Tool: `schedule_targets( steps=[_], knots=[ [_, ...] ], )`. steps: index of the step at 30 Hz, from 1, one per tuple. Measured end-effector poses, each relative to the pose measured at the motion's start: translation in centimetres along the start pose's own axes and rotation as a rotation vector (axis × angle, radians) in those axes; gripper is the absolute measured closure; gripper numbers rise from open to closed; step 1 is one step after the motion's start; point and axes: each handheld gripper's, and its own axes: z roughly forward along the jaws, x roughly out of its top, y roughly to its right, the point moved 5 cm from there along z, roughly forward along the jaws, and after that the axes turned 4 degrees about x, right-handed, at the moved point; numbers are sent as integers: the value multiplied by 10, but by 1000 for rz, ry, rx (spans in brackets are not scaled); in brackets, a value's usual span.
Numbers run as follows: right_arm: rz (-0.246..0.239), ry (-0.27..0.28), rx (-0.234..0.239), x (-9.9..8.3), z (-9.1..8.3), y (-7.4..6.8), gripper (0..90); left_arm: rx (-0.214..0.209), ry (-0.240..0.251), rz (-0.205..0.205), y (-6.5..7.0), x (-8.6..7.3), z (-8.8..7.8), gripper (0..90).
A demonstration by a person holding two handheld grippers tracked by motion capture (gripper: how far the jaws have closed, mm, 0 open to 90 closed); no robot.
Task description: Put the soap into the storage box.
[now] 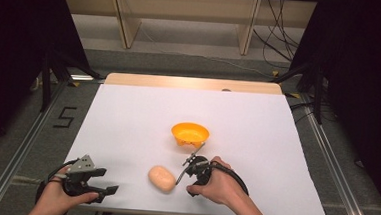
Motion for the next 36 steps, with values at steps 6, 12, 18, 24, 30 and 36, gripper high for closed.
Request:
schedule_targets(
  steps=[6,12,18,24,30,36],
  knots=[
    [-12,-2,17,12,4,-6,453,-6,2,-3,2,1,-1,222],
    [-42,4,21,25,8,-14,438,-3,-9,-14,1,0,0,221],
    [-55,12,27,35,9,-16,423,-14,-12,-22,2,-1,1,219],
    [-54,12,35,46,10,-17,415,-14,-3,-17,1,0,0,218],
    [-71,-8,35,55,12,-20,414,-3,-8,-2,-2,0,1,218],
    [-99,-12,39,63,15,-24,414,-12,1,-25,1,-1,1,216]
  ],
)
